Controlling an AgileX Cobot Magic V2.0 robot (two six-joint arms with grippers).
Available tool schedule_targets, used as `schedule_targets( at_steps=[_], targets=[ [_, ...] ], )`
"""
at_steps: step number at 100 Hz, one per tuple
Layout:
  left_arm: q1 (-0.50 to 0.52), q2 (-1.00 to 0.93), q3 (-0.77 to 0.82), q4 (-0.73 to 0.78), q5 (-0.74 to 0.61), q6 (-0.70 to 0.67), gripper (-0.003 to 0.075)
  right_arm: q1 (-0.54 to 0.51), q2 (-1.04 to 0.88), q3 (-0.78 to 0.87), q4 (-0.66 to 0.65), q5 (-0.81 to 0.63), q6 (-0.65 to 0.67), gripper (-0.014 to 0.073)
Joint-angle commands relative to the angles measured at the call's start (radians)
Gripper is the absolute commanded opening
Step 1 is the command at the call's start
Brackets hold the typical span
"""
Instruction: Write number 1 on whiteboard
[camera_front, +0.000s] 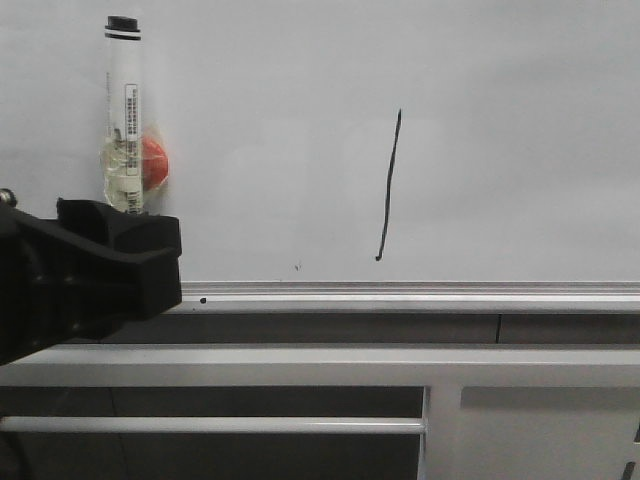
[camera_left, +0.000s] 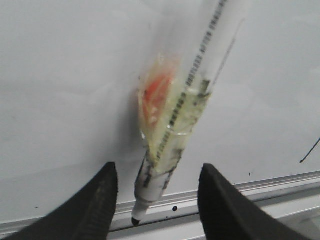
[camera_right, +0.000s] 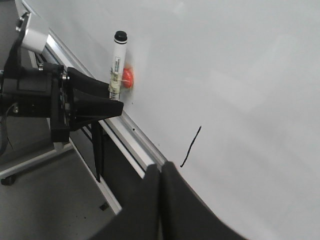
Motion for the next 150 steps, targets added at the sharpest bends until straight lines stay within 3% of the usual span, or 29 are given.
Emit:
schedule_targets(
  at_steps=[1, 33, 74, 82, 94, 115, 136, 150],
  targets=[
    [0.002, -0.019, -0.018, 0.011, -0.249, -0.003, 0.0372, -0.008, 0.0, -0.026, -0.023, -0.077, -0.001, -0.006],
    [0.002, -0.034, 0.03, 0.022, -0.249, -0.027, 0.0371, -0.008, 0.0, -0.026, -0.023, -0.077, -0.001, -0.006],
    [0.002, -0.197, 0.115, 0.046, -0.249, -0.027, 0.0363, -0.008, 0.0, -0.026, -0.023, -0.077, -0.001, -0.006],
    [0.002, -0.212, 0.132, 0.046, -0.249, -0.027, 0.0279, -0.008, 0.0, -0.026, -0.023, -0.077, -0.001, -0.006],
    [0.002, -0.218, 0.159, 0.042, -0.249, 0.032, -0.0025, -0.008, 0.0, -0.026, -0.023, -0.077, -0.001, -0.006],
    [0.002, -0.218, 0.164, 0.039, -0.249, 0.079, -0.002, -0.008, -0.036, 0.041, -0.023, -0.24, -0.001, -0.006],
    [0.002, -0.218, 0.164, 0.038, -0.249, 0.183, -0.002, -0.008, -0.069, 0.254, -0.023, -0.4, 0.09, -0.006],
    [0.002, -0.22, 0.164, 0.038, -0.249, 0.22, -0.002, -0.008, -0.069, 0.404, -0.023, -0.589, 0.099, -0.006]
  ],
)
